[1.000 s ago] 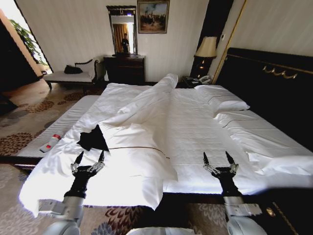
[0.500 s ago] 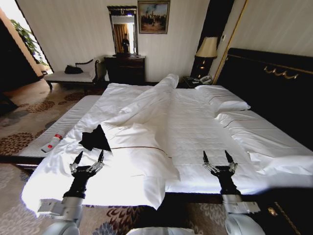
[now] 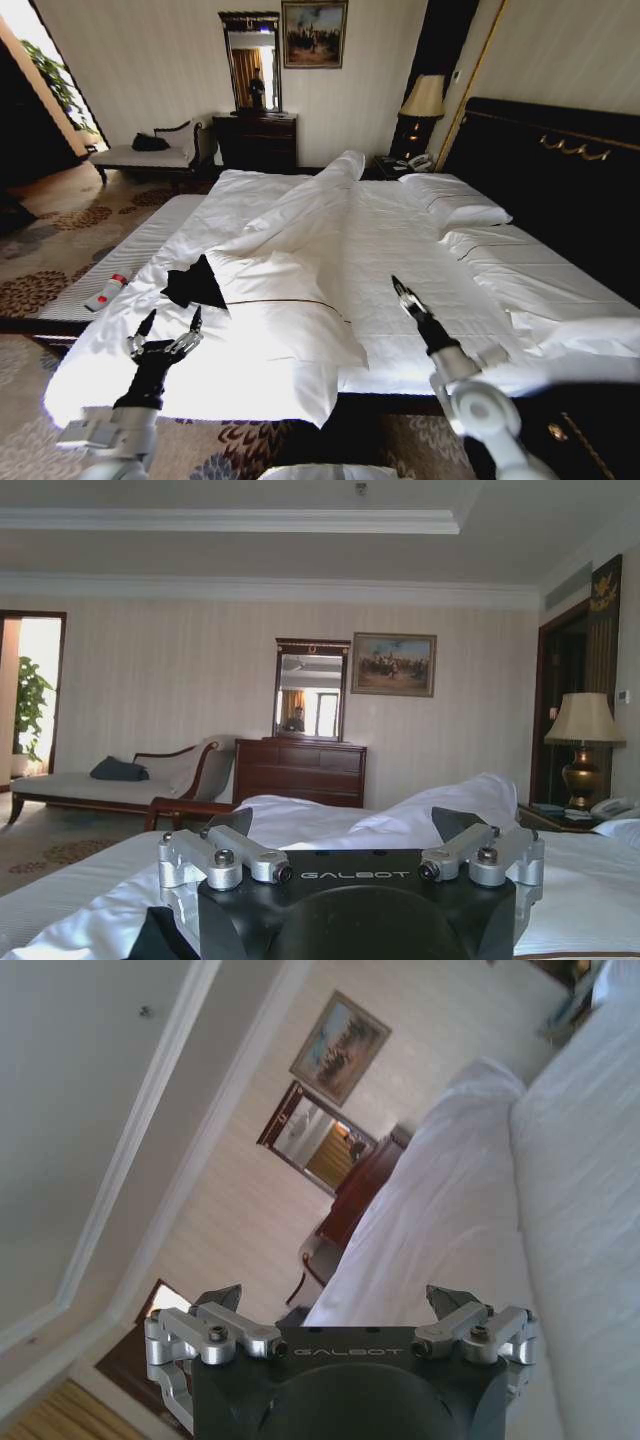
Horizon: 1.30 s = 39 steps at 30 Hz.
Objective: Fold the clothes on the bed.
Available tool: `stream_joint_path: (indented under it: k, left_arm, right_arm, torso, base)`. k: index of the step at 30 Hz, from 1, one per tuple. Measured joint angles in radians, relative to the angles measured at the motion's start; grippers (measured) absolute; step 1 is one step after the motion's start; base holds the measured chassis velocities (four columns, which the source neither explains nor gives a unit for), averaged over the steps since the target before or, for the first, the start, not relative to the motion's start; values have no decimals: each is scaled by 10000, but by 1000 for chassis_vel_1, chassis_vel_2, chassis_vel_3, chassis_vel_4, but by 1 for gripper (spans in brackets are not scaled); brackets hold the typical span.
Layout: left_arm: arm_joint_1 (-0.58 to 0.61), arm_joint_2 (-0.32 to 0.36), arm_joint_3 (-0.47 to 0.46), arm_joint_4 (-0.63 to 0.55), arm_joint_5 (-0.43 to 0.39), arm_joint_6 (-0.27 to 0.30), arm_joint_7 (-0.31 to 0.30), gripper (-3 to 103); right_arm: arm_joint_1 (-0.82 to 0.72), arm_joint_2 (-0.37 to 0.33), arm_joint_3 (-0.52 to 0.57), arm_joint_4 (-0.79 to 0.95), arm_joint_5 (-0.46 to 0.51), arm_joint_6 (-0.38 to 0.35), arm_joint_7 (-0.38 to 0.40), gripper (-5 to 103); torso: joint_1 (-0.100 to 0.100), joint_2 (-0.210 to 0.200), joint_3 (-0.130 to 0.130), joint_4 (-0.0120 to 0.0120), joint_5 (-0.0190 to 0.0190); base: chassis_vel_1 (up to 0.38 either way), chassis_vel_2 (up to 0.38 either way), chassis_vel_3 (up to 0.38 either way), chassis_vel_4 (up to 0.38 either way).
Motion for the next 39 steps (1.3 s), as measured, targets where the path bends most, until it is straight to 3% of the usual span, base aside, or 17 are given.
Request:
stream_joint_path:
  k: [4, 8, 14, 18, 21, 24, 39]
  left_arm:
    - [65, -5, -162, 10, 1, 102, -57, 100]
    - [36, -87, -69, 59, 123, 187, -95, 100]
    - [65, -307, 106, -147, 41, 393, -192, 100]
    - [117, -439, 60, -291, 35, 410, -233, 100]
    - [134, -461, 36, -321, 35, 405, -237, 100]
    - [146, -476, -113, -325, 38, 390, -244, 100]
    - [8, -469, -153, 192, 170, 284, -259, 100]
  right_arm:
    - [1322, -94, -626, -1243, 1014, -455, 308, 100]
    - [2195, -146, -977, -1944, 1417, -865, 604, 100]
    - [3141, -274, -1477, -2548, 1563, -1576, 729, 100]
    - [3965, -388, -1997, -3159, 1868, -2626, 729, 100]
    - [4144, -379, -2144, -3303, 1971, -2828, 734, 100]
    - [4769, -121, -2688, -3844, 2061, -3228, 899, 100]
    - [7144, 1795, -4214, -6405, 1395, -3158, 1107, 100]
  torso:
    - [0, 0, 0, -2, 3]
    - [0, 0, 1, -1, 1]
    - [0, 0, 0, -3, 1]
    - [0, 0, -1, -3, 0]
    - [0, 0, 0, 0, 1]
    - [0, 0, -1, -2, 0]
    - [1, 0, 0, -1, -2]
  base:
    - [0, 0, 0, 0]
    - [0, 0, 0, 0]
    - [0, 0, 0, 0]
    - [0, 0, 0, 0]
    - [0, 0, 0, 0]
    - [0, 0, 0, 0]
    - [0, 0, 0, 0]
